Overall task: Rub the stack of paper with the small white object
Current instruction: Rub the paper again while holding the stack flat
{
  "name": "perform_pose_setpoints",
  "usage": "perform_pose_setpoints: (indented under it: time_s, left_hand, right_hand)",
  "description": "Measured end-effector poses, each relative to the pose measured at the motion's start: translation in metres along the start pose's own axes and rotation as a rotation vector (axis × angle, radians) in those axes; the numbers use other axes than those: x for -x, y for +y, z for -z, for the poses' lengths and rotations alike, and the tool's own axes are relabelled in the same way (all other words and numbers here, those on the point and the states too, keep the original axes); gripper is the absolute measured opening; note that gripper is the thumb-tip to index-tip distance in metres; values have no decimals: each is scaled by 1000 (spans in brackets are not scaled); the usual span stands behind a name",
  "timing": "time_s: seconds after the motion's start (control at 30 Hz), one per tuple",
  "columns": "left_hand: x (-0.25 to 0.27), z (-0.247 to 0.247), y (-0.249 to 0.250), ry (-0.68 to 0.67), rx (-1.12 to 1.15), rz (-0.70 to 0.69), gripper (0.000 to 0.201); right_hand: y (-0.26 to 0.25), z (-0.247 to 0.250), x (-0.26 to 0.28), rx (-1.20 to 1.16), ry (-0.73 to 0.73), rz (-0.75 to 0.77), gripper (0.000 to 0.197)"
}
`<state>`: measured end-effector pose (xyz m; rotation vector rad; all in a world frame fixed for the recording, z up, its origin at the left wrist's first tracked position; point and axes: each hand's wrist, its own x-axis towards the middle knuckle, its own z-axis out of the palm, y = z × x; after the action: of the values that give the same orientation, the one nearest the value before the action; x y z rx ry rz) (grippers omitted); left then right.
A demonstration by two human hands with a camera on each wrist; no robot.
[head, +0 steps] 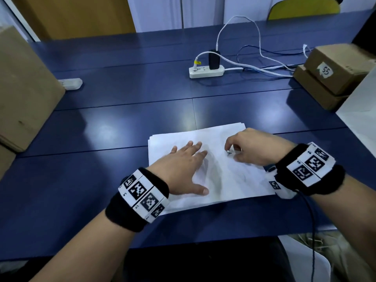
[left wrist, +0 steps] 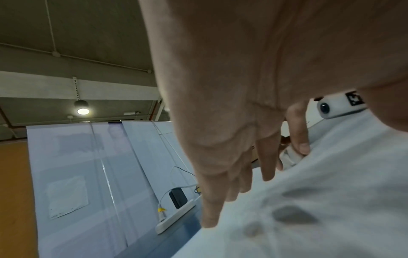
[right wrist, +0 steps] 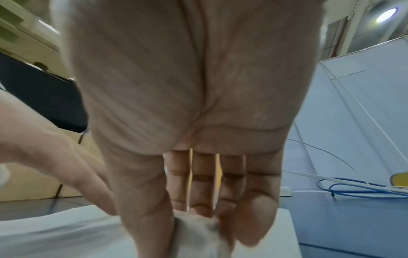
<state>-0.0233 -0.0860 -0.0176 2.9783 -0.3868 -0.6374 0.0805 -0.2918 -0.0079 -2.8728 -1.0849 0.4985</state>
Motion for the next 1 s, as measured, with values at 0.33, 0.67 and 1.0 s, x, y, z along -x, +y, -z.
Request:
perform_pose_setpoints:
  time_s: [0.33, 0.67, 1.0]
  left_hand:
    - [-1, -14, -3, -15, 18, 25, 111]
    - [-3, -13, -4, -33, -19, 41, 114]
    - [-6, -9, 0, 7, -26, 49, 115]
  right_hand:
    - [-26, -3, 30, -165, -91, 170, 19]
    - [-39, 5, 9, -75, -10, 130, 20]
    - [-48, 10, 1, -81, -80, 156, 17]
